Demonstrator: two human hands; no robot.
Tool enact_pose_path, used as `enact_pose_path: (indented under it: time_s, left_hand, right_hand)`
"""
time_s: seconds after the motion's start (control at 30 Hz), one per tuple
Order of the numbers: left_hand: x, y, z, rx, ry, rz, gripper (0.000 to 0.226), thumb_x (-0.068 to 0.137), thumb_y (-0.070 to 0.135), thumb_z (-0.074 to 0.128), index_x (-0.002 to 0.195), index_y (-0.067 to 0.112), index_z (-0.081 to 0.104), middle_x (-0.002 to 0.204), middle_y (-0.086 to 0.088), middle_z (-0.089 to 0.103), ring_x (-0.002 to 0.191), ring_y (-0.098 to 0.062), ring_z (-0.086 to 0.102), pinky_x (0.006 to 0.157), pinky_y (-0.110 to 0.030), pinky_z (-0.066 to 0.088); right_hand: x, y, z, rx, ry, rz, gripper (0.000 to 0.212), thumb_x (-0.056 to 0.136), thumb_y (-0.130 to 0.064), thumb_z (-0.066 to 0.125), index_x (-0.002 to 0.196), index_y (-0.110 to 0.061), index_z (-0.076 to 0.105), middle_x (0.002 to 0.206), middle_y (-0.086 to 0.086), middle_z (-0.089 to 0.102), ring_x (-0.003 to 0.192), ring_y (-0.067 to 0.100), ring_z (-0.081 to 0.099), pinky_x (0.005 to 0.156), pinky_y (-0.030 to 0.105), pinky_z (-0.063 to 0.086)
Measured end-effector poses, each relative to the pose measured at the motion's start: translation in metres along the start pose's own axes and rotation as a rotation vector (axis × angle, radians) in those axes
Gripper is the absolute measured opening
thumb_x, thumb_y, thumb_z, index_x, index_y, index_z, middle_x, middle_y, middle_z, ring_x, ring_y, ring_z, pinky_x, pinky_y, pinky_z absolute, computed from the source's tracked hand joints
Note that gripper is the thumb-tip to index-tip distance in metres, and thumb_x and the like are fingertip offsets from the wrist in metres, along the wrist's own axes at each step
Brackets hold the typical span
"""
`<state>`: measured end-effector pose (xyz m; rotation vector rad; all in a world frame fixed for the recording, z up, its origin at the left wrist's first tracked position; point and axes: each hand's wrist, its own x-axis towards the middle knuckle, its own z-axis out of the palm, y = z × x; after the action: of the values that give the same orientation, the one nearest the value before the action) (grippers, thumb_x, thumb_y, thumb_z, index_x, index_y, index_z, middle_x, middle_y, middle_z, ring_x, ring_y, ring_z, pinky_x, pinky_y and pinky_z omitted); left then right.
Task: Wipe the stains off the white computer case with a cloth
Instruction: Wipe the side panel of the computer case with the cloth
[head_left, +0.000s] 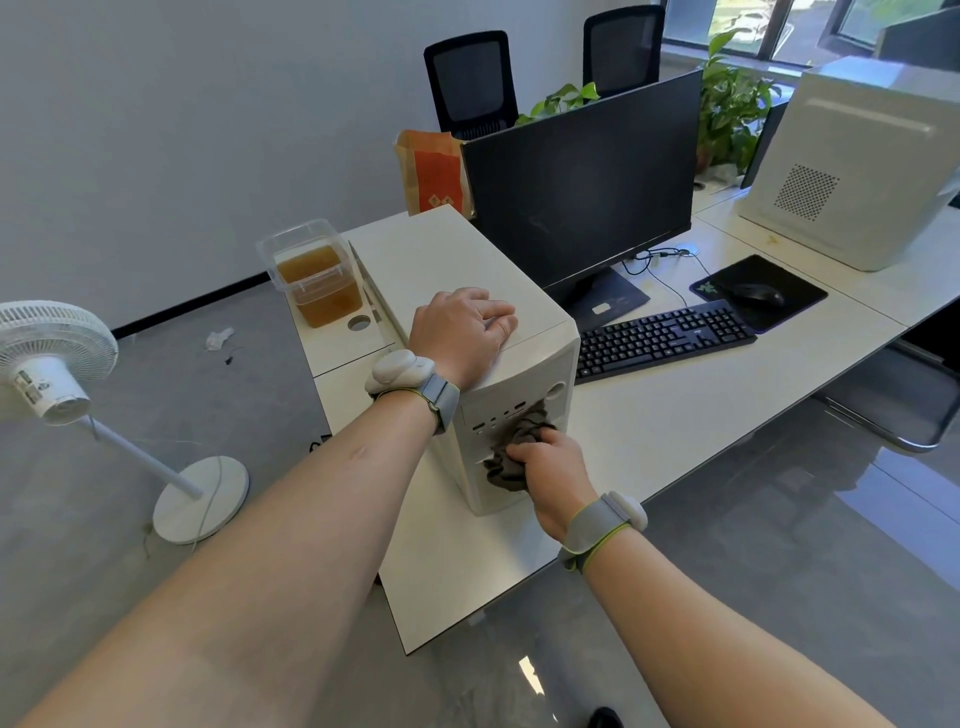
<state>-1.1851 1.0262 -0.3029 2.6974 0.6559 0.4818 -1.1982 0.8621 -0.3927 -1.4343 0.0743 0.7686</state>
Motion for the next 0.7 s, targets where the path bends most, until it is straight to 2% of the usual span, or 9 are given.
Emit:
enact_pose_path:
  time_s: [0.07,0.13,0.17,0.2,0.27,0.33,0.43,0.57,0.7]
  left_hand:
    - [0.0,-0.001,0.0,-0.005,-0.002,-0.002,0.032,0.099,0.056,0.05,0.12,0.046,0.071,0.139,0.013,0.059,0.13,-0.019,0.048,0.107,-0.04,0.032]
    - [0.0,0.0,-0.001,-0.008,-0.005,0.0,0.031,0.099,0.055,0.05,0.12,0.045,0.071,0.14,0.013,0.059,0.131,-0.019,0.047,0.108,-0.04,0.031]
    - [-0.001,0.0,-0.001,-0.008,-0.007,0.0,0.032,0.099,0.055,0.05,0.12,0.045,0.071,0.14,0.012,0.059,0.131,-0.019,0.047,0.108,-0.04,0.031]
    - [-0.001,0.0,-0.001,-0.006,-0.009,0.001,0.032,0.099,0.055,0.05,0.121,0.045,0.071,0.14,0.012,0.059,0.131,-0.019,0.047,0.108,-0.04,0.031]
    - [-0.001,0.001,-0.002,-0.002,-0.01,0.003,0.032,0.1,0.055,0.05,0.121,0.044,0.071,0.141,0.012,0.059,0.13,-0.019,0.047,0.107,-0.04,0.032]
    - [-0.001,0.0,-0.002,-0.001,-0.009,0.005,0.032,0.1,0.055,0.05,0.121,0.044,0.071,0.141,0.012,0.059,0.13,-0.019,0.048,0.107,-0.04,0.032]
    - [-0.001,0.002,-0.003,-0.007,-0.011,0.002,0.032,0.1,0.055,0.05,0.122,0.044,0.071,0.141,0.012,0.058,0.131,-0.019,0.047,0.108,-0.04,0.032]
    - [-0.003,0.002,-0.004,-0.006,-0.008,0.003,0.032,0.1,0.054,0.051,0.121,0.043,0.071,0.141,0.012,0.059,0.131,-0.019,0.047,0.108,-0.039,0.032]
    - [-0.001,0.001,-0.003,-0.009,-0.009,0.005,0.032,0.099,0.055,0.051,0.121,0.044,0.072,0.141,0.012,0.059,0.13,-0.019,0.047,0.108,-0.04,0.033]
  right_hand:
    - [-0.001,-0.002,-0.004,0.034,0.037,-0.061,0.02,0.084,0.006,0.063,0.099,-0.004,0.072,0.098,0.021,0.074,0.092,0.041,0.071,0.081,0.058,0.061]
    - [-0.006,-0.006,0.001,0.077,0.078,-0.156,0.019,0.087,0.007,0.062,0.101,-0.003,0.069,0.091,0.014,0.074,0.082,0.027,0.07,0.069,0.041,0.062]
    - [-0.008,-0.007,0.005,0.074,0.079,-0.173,0.02,0.088,0.007,0.062,0.105,-0.004,0.067,0.091,0.01,0.073,0.081,0.022,0.069,0.068,0.035,0.061]
    - [-0.009,-0.005,0.01,0.056,0.066,-0.164,0.024,0.087,0.005,0.064,0.109,-0.005,0.065,0.095,0.008,0.073,0.085,0.021,0.07,0.072,0.035,0.062]
    - [-0.011,-0.003,0.018,0.006,0.011,-0.098,0.033,0.083,-0.001,0.068,0.115,-0.009,0.063,0.103,0.01,0.073,0.093,0.027,0.072,0.083,0.047,0.063]
    - [-0.014,-0.005,0.021,-0.03,-0.009,-0.099,0.034,0.078,-0.01,0.07,0.112,-0.009,0.064,0.103,0.014,0.074,0.093,0.033,0.072,0.083,0.053,0.062]
    - [-0.023,-0.006,0.026,-0.056,0.003,-0.245,0.027,0.074,-0.017,0.07,0.1,-0.014,0.065,0.094,0.011,0.074,0.091,0.036,0.071,0.079,0.053,0.062]
    - [-0.026,-0.002,0.03,-0.034,-0.016,-0.246,0.024,0.076,-0.008,0.069,0.099,-0.016,0.067,0.093,0.008,0.075,0.093,0.036,0.072,0.081,0.056,0.061]
    - [-0.032,-0.007,0.034,-0.057,-0.073,-0.361,0.021,0.076,-0.012,0.07,0.096,-0.017,0.07,0.09,0.005,0.076,0.089,0.034,0.072,0.077,0.051,0.063]
